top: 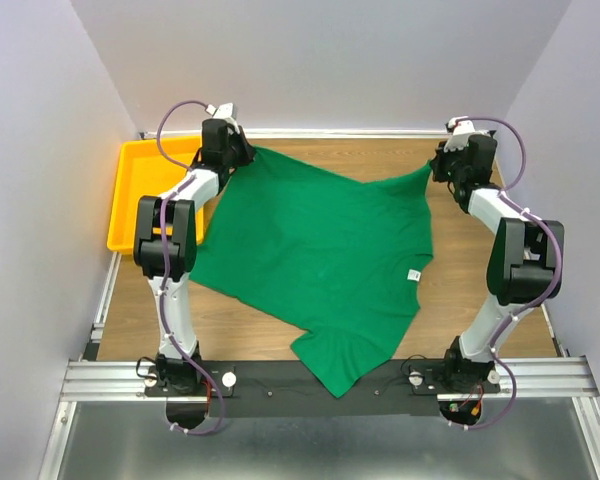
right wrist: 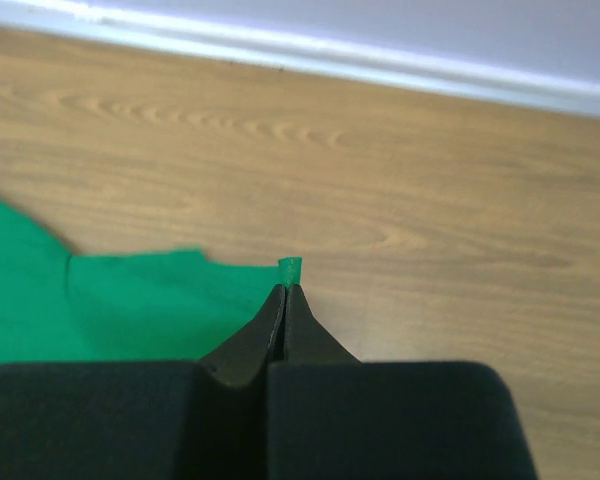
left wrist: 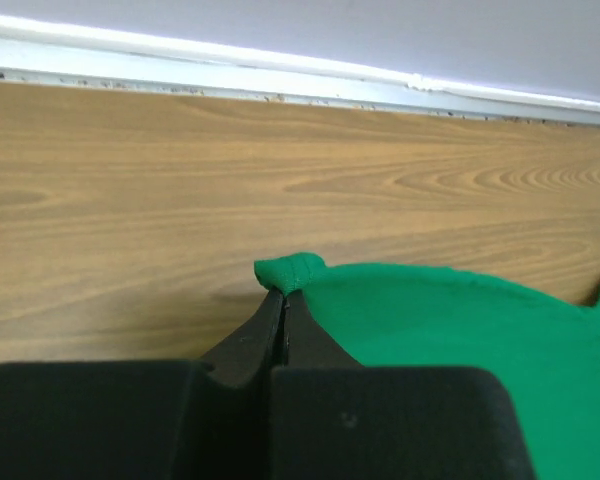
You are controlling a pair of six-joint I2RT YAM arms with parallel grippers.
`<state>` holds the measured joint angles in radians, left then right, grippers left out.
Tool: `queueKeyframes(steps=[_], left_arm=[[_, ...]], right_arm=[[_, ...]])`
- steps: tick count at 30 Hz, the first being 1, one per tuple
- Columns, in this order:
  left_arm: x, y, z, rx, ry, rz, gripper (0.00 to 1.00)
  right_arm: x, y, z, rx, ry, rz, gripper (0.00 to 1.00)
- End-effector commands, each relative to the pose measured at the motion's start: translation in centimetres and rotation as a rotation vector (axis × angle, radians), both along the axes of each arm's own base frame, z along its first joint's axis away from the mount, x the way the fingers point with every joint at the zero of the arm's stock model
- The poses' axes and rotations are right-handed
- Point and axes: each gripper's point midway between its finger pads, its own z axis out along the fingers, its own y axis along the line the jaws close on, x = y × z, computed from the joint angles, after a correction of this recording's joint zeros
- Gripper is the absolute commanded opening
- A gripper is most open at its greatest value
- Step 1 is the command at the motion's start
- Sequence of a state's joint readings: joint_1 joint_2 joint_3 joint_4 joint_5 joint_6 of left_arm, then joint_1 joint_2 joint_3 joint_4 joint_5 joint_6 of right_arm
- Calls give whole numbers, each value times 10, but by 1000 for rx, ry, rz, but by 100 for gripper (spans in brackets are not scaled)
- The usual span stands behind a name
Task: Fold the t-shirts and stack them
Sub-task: Flatten the tshirt out
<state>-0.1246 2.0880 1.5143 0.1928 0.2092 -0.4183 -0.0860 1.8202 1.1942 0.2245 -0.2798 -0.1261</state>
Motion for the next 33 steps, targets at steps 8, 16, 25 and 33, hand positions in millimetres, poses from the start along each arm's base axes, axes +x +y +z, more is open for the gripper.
queueKeyframes(steps=[8,16,25,33], left_arm=[[22,9,22,53,-38,33,0],[30,8,19,60,-37,32,0],[22,11,25,87,-58,24,0],[2,15,57,102,-136,21,0]], right_arm=[[16,-12,81,-7,-216,-67,1],[36,-16,96,10,-247,-91,1],[65,-12,97,70,-247,-83,1],[45,-9,110,66,-263,-72,0]])
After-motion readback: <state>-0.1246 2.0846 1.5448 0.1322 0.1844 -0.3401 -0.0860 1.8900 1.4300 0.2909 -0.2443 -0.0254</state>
